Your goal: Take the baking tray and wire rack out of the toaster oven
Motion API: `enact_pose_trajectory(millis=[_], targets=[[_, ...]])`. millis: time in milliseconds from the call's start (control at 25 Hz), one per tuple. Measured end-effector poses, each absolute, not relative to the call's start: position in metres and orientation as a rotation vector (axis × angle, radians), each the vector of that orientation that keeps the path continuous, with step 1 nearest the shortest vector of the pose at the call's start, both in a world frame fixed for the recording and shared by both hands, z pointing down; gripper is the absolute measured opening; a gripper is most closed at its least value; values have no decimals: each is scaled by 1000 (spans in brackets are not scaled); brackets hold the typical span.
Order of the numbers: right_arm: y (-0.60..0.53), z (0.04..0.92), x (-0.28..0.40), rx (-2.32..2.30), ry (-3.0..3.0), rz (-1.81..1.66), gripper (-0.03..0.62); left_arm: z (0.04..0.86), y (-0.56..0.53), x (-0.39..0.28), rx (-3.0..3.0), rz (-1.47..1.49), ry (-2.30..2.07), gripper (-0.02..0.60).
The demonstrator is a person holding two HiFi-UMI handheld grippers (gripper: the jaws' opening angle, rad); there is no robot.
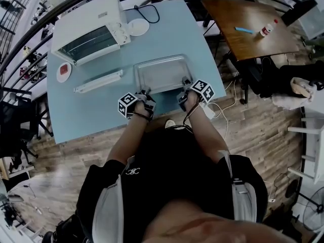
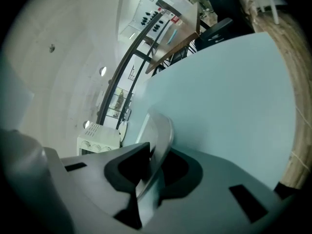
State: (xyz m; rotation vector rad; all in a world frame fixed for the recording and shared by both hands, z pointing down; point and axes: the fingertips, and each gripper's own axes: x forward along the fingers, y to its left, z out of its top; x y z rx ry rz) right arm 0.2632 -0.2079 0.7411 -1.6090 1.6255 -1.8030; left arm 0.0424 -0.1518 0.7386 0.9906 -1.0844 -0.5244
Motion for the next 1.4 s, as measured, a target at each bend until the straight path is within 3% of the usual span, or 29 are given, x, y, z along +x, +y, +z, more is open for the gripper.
enact_pose_trajectory(millis=[280,720,880,1400], targets=[[-208,747,267,-1835,1837,-1714,129,749,-150,43,1071,-338,-1142,63],[-208,753,279,-2163,2012,-1561,253,758,-151,38,1319,53,-1273,173],[-209,756,284,-2289,2089,-1474,299,759,-153,39,1375,107,-1301,184],[-211,760,291,-2429,2223,-1342,330,759,-153,39,1501,400,-1422,252]])
